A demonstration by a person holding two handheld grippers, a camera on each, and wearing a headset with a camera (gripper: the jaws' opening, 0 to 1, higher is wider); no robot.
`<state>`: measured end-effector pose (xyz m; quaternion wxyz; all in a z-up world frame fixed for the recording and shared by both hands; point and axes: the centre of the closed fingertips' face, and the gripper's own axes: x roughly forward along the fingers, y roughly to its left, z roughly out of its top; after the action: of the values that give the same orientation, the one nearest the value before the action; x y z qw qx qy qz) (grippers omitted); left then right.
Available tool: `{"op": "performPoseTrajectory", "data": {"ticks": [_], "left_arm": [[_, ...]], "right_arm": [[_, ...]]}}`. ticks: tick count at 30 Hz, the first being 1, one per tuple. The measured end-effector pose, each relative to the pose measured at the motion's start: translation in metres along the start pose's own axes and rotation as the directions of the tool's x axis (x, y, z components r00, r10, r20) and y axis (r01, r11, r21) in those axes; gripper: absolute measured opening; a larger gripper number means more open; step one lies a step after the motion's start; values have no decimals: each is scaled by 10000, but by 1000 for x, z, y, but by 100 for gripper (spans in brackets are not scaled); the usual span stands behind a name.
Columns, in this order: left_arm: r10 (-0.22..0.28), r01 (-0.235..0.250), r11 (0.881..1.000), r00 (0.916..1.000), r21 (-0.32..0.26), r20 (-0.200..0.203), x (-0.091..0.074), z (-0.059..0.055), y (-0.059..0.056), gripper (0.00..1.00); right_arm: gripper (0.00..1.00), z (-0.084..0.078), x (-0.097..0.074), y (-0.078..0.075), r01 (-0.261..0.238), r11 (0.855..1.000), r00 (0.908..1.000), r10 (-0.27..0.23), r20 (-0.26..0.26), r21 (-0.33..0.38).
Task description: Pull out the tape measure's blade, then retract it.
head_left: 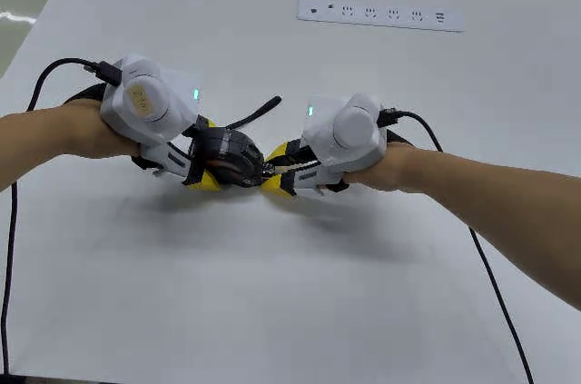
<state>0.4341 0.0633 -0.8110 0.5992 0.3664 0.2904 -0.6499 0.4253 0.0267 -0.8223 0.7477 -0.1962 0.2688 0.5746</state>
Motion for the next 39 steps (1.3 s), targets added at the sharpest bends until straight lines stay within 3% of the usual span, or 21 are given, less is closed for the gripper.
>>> {"op": "performPoseTrajectory", "data": {"ticks": [11, 39], "left_arm": [[36, -36, 10000, 10000, 25, 64, -1, 0, -1, 35], [70, -65, 9998, 9997, -193, 253, -1, -1, 0, 35]], "right_arm": [[12, 0, 0, -2, -179, 9990, 9997, 173, -151, -416], [11, -1, -7, 0, -301, 9949, 9990, 268, -353, -965]]}}
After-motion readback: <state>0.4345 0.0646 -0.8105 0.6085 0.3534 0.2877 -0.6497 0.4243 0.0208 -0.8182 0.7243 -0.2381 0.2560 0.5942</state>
